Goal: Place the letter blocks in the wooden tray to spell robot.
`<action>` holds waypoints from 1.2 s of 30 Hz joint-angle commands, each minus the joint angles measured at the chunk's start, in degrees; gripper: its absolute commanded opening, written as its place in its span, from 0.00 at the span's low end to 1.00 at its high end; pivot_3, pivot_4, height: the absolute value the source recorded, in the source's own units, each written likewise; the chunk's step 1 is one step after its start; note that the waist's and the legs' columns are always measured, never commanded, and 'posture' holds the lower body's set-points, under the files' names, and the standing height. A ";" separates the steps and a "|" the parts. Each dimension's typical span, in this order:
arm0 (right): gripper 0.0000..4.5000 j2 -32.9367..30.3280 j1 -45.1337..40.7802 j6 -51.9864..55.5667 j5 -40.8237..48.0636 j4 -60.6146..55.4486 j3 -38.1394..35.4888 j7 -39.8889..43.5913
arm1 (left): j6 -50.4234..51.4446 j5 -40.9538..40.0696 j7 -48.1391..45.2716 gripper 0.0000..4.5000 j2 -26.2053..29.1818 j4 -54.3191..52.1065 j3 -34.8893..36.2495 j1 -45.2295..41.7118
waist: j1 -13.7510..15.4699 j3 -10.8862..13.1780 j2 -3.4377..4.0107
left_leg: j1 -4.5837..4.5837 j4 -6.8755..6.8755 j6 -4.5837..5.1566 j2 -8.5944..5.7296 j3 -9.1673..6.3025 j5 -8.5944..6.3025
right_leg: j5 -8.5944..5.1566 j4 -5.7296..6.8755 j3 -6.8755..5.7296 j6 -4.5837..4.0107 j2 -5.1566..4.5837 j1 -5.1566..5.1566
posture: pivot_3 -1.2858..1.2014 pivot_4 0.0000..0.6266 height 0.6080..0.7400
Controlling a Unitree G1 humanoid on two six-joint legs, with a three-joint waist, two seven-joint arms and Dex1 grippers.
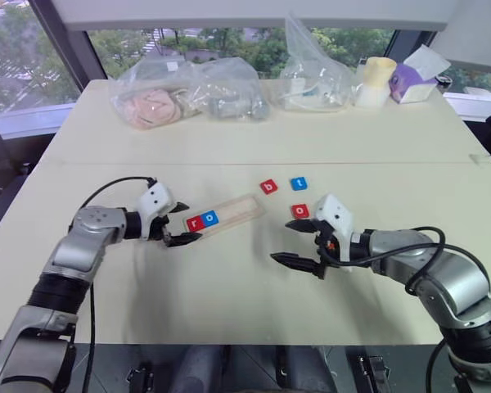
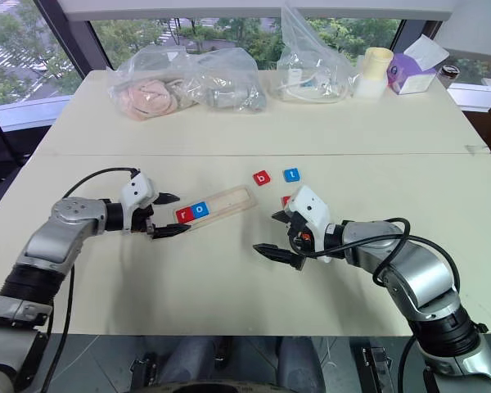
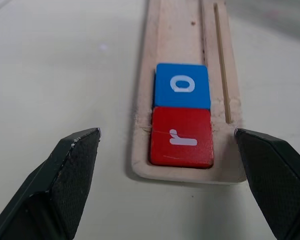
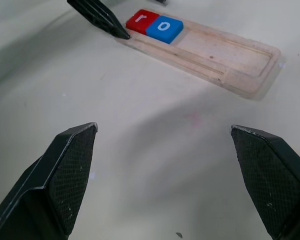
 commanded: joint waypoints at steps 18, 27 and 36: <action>1.00 -0.83 1.31 -0.70 1.58 -2.38 -5.45 -1.05 | -1.48 4.08 0.15 0.70 -1.79 2.00 -1.83 1.89 | 0.04 -0.15 0.08 | 0.40 0.04 0.01 0.00 -0.03 0.01 | 0.02 0.02 0.00 0.01 0.00 0.41 | 0.52 0.24 1.00; 1.00 -3.69 5.59 2.16 5.90 -3.69 -13.79 -0.88 | -12.07 3.72 -11.59 0.70 -0.62 2.84 -3.97 -3.87 | 0.09 -0.11 0.00 | 0.22 0.04 0.02 -0.02 -0.03 0.01 | 0.04 0.00 -0.01 0.04 0.00 0.26 | 0.52 0.24 1.00; 1.00 -1.36 13.94 2.56 6.81 -6.93 -17.61 -5.39 | -21.13 6.83 -18.01 0.70 -2.29 12.91 -6.81 -9.28 | -0.11 -0.10 -0.01 | 0.12 0.05 0.03 -0.01 -0.01 0.02 | 0.05 0.00 -0.02 0.05 0.00 0.16 | 0.52 0.24 1.00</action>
